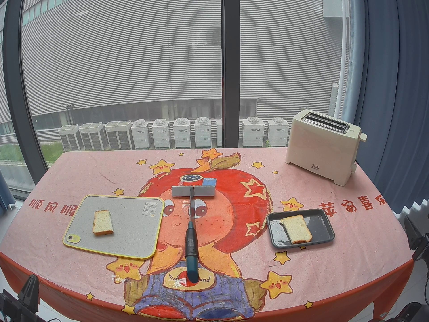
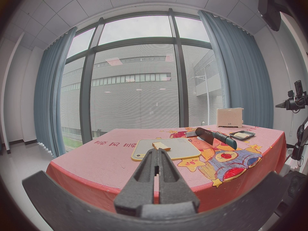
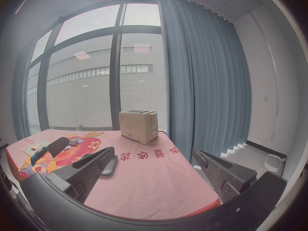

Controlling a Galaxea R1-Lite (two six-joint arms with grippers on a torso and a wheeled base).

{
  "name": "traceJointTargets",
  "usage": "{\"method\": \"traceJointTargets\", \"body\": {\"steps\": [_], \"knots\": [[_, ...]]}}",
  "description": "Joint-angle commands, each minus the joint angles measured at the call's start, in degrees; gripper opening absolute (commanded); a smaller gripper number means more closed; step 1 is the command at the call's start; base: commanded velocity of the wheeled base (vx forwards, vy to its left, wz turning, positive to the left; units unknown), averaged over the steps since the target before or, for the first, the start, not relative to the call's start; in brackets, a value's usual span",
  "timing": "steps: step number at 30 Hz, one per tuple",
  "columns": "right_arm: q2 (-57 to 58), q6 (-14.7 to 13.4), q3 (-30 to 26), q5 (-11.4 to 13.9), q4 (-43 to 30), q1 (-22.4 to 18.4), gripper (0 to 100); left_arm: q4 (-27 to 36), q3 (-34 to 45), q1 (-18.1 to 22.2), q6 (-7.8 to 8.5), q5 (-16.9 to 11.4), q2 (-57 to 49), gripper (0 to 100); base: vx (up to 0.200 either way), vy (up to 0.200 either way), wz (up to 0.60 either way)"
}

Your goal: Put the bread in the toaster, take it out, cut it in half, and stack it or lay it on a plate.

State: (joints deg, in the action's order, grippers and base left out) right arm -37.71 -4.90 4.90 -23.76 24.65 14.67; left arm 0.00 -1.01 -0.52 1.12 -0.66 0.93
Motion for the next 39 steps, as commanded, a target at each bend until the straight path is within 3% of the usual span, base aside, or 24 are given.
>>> {"method": "traceJointTargets", "body": {"steps": [1, 3, 4, 11, 18, 22, 28, 36, 37, 38, 39], "knots": [[4.57, 0.07, -0.95, 0.03, -0.04, -4.65, 100, 0.00, 0.92, 0.00, 0.02, 0.04, -0.93, 0, 0.000, 0.000, 0.00], [4.83, 0.07, -1.03, 0.03, -0.04, -4.91, 100, 0.00, 0.92, 0.00, 0.02, 0.04, -0.93, 0, 0.000, 0.000, 0.00], [7.30, 0.15, -2.26, 0.29, -0.04, -7.63, 100, 0.00, 0.92, 0.00, 0.02, 0.04, -0.93, 0, 0.000, 0.000, 0.00], [13.54, 0.59, -4.72, 0.64, -0.13, -12.20, 100, 0.00, 0.92, 0.00, 0.02, 0.04, -0.93, 0, 0.000, 0.000, 0.00], [24.79, 1.38, -3.85, 1.96, -12.70, -15.37, 100, 0.00, 0.92, 0.00, 0.02, 0.04, -0.93, 0, 0.000, 0.000, 0.00], [30.67, 1.74, -2.88, 5.83, -19.02, -15.28, 100, 0.00, 0.92, 0.00, 0.02, 0.04, -0.93, 0, 0.000, 0.000, 0.00], [35.33, 2.70, -3.41, 11.10, -22.80, -15.02, 100, 0.00, 0.92, 0.00, 0.02, 0.04, -0.93, 0, 0.000, 0.000, 0.00], [37.71, 4.64, -4.64, 22.09, -24.83, -14.84, 100, 0.00, 0.92, 0.00, 0.02, 0.04, -0.93, 0, 0.000, 0.000, 0.00], [37.71, 4.64, -4.64, 22.09, -24.83, -14.84, 100, 0.00, 0.92, 0.00, 0.02, 0.04, -0.93, 0, 0.000, 0.000, 0.00], [37.71, 5.78, -4.90, 24.81, -24.65, -14.84, 100, 0.00, 0.92, 0.00, 0.02, 0.04, -0.93, 0, 0.000, 0.000, 0.00], [37.71, 5.87, -4.90, 24.90, -24.65, -14.84, 100, 0.00, 0.92, 0.00, 0.02, 0.04, -0.93, 0, 0.000, 0.000, 0.00]]}}
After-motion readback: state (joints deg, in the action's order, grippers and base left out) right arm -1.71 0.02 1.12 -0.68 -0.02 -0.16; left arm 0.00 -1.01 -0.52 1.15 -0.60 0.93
